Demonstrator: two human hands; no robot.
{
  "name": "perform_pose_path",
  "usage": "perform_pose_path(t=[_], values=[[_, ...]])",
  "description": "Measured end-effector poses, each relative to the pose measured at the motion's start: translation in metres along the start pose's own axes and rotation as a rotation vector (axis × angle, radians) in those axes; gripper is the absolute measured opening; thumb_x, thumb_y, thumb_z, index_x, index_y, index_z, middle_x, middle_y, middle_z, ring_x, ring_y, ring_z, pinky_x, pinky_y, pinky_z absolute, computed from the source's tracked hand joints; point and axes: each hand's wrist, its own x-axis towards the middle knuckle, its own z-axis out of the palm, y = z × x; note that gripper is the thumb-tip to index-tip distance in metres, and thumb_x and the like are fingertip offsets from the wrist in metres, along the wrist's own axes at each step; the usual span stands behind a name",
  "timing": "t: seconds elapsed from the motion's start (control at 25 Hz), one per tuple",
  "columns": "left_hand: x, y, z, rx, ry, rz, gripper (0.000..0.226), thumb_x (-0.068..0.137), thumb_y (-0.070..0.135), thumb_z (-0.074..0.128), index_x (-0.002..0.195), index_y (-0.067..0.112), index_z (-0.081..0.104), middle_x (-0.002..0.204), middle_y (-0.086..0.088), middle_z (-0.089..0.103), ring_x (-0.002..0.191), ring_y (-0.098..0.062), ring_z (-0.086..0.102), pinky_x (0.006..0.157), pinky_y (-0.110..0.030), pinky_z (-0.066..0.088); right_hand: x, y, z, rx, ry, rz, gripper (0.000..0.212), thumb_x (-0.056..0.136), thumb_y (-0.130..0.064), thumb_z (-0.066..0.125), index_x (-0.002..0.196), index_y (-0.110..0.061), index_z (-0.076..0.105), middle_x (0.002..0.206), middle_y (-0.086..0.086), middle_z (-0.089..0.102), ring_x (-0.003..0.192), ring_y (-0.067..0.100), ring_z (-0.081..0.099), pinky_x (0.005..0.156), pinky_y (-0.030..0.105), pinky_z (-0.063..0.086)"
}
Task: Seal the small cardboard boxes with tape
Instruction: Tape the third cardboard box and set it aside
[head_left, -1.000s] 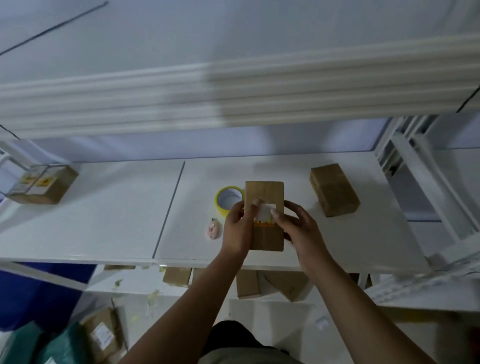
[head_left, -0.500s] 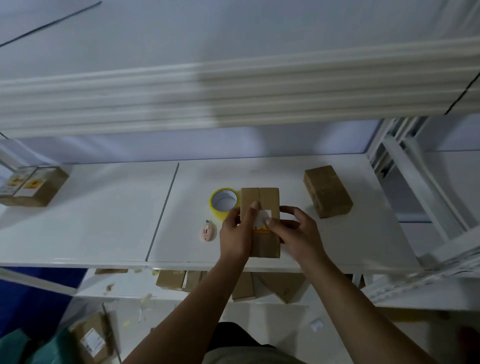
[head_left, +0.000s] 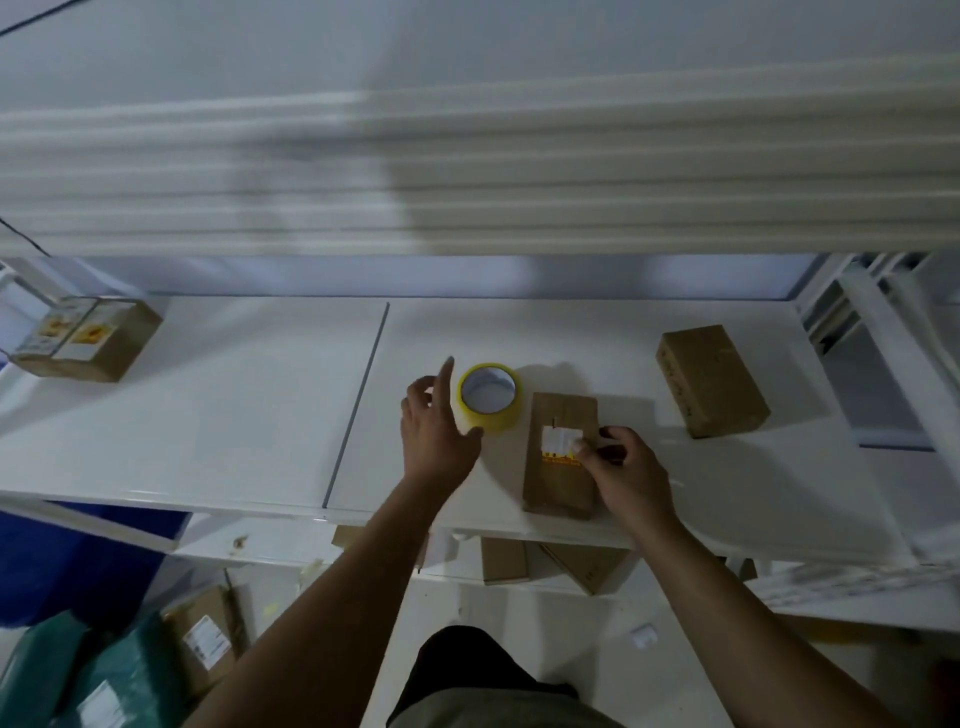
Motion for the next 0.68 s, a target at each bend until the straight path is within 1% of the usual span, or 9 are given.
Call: perform_pose_path(t=[0.08,0.12,0.2,0.28,0.36,0.4,0.52,0.6,0.68], values=[[0.032,-0.01,-0.012,-0.077,-0.189,-0.032,0.11,0.077,-0.001,0.077,0.169,0.02,0.019,0.165,-0.016,0.033,0.149,-0.037,0.031,0.122,-0.051,0.033,-0.002,-0.003,0.002,-0.039,0.043,-0.046,0.055,0.091,-0.043,0.077,0.137,-0.016,0.06,0.123,0.008,0.069,0.117,0.03,0.064,0.096,0.043,0.053],[0.048,-0.016,-0.017,-0.1,-0.273,0.001,0.111,0.077,-0.008,0.073,0.169,0.019,0.017,0.168,-0.013,0.031,0.153,-0.037,0.028,0.123,-0.054,0.033,-0.004,-0.005,0.003,-0.109,0.094,-0.102,0.056,0.091,-0.041,0.078,0.137,-0.016,0.06,0.126,0.01,0.066,0.121,0.03,0.06,0.1,0.043,0.051],[0.072,-0.029,-0.024,-0.129,-0.404,0.1,0.11,0.078,-0.017,0.07,0.168,0.02,0.02,0.17,-0.008,0.031,0.156,-0.033,0.03,0.119,-0.049,0.04,-0.01,-0.012,0.008,-0.291,0.196,-0.278,0.057,0.089,-0.037,0.079,0.139,-0.016,0.059,0.131,0.01,0.061,0.126,0.031,0.052,0.106,0.044,0.043],[0.085,-0.036,-0.026,-0.144,-0.48,0.17,0.103,0.08,-0.021,0.067,0.166,0.02,0.028,0.165,-0.007,0.041,0.15,-0.029,0.041,0.104,-0.036,0.048,-0.011,-0.027,0.016,-0.376,0.201,-0.44,0.06,0.088,-0.034,0.08,0.141,-0.016,0.059,0.133,0.009,0.061,0.126,0.032,0.051,0.109,0.043,0.04],[0.089,-0.039,-0.024,-0.147,-0.493,0.194,0.093,0.081,-0.021,0.063,0.161,0.019,0.038,0.151,-0.007,0.055,0.139,-0.028,0.053,0.093,-0.032,0.051,-0.008,-0.044,0.029,-0.438,0.135,-0.511,0.063,0.087,-0.035,0.079,0.143,-0.017,0.058,0.134,0.007,0.061,0.125,0.032,0.05,0.11,0.043,0.039],[0.089,-0.041,-0.022,-0.151,-0.48,0.191,0.087,0.082,-0.019,0.063,0.158,0.019,0.043,0.142,-0.006,0.061,0.133,-0.027,0.058,0.092,-0.035,0.054,-0.005,-0.053,0.036,-0.481,0.108,-0.538,0.064,0.087,-0.037,0.078,0.145,-0.018,0.057,0.135,0.006,0.061,0.125,0.032,0.049,0.109,0.043,0.039],[0.086,-0.046,-0.018,-0.169,-0.399,0.167,0.067,0.086,-0.009,0.065,0.145,0.023,0.061,0.126,0.001,0.072,0.117,-0.022,0.067,0.1,-0.044,0.058,0.006,-0.071,0.056,-0.64,0.03,-0.638,0.069,0.086,-0.04,0.076,0.149,-0.023,0.054,0.142,0.001,0.058,0.13,0.032,0.047,0.109,0.042,0.04],[0.081,-0.048,-0.017,-0.238,-0.371,0.097,0.058,0.085,-0.008,0.062,0.132,0.025,0.072,0.12,0.005,0.076,0.111,-0.018,0.07,0.101,-0.041,0.058,0.016,-0.078,0.067,-0.713,-0.041,-0.671,0.069,0.087,-0.04,0.074,0.151,-0.026,0.052,0.151,-0.001,0.052,0.137,0.032,0.041,0.111,0.045,0.041],[0.074,-0.048,-0.017,-0.297,-0.341,0.03,0.051,0.086,-0.004,0.062,0.124,0.025,0.078,0.116,0.006,0.079,0.107,-0.012,0.073,0.101,-0.037,0.059,0.026,-0.082,0.075,-0.786,-0.087,-0.666,0.065,0.09,-0.039,0.072,0.151,-0.03,0.052,0.157,-0.002,0.045,0.142,0.031,0.035,0.113,0.046,0.038]])
